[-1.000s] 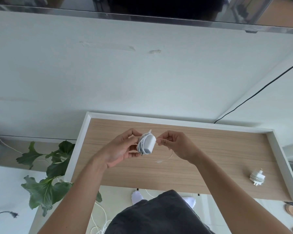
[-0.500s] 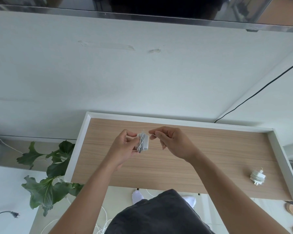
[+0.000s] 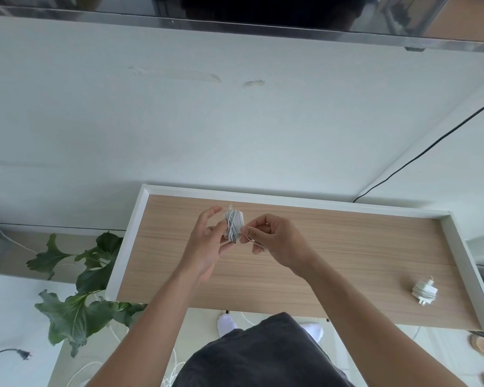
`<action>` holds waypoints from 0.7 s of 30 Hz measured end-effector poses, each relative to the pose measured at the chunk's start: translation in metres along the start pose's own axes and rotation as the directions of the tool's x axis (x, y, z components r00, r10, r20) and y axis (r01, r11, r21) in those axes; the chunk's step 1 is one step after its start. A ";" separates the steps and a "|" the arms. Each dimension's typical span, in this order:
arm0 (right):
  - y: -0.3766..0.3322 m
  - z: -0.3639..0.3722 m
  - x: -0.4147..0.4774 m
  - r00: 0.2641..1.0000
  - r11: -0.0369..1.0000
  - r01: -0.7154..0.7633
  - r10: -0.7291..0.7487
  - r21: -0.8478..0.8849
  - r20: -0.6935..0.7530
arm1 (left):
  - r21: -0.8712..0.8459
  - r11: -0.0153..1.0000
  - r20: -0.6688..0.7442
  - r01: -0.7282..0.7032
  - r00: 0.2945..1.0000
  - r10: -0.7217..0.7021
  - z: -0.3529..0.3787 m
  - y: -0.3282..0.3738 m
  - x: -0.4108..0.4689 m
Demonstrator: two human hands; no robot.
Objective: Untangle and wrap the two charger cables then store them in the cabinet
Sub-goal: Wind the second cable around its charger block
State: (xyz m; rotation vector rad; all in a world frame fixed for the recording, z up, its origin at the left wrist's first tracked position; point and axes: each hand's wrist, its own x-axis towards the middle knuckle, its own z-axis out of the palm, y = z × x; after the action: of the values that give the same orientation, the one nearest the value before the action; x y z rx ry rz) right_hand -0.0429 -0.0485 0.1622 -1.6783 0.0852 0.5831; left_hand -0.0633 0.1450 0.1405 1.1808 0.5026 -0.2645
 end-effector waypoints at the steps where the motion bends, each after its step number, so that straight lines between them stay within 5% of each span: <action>1: -0.001 0.001 -0.002 1.000 1.000 -0.009 0.009 -0.009 0.004 | -0.036 0.999 0.015 0.001 1.000 0.000 0.001 0.000 -0.001; 6: -0.001 0.005 -0.005 0.997 0.997 -0.075 0.074 -0.036 -0.006 | -0.094 0.995 0.010 -0.017 1.000 0.018 0.006 -0.002 -0.003; 16: -0.003 0.002 -0.004 0.999 0.999 -0.051 0.051 0.006 0.008 | 0.206 0.971 -0.068 -0.120 0.988 0.137 0.003 -0.008 -0.004; 21: -0.003 0.004 -0.006 0.999 0.993 0.014 -0.010 -0.119 0.036 | 0.129 0.985 -0.006 -0.111 0.994 0.113 0.008 -0.007 -0.006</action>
State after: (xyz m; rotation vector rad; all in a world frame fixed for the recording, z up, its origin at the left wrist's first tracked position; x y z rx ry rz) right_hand -0.0479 -0.0461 0.1665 -1.7825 0.0150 0.6190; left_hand -0.0699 0.1343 0.1404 1.3321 0.4340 -0.1948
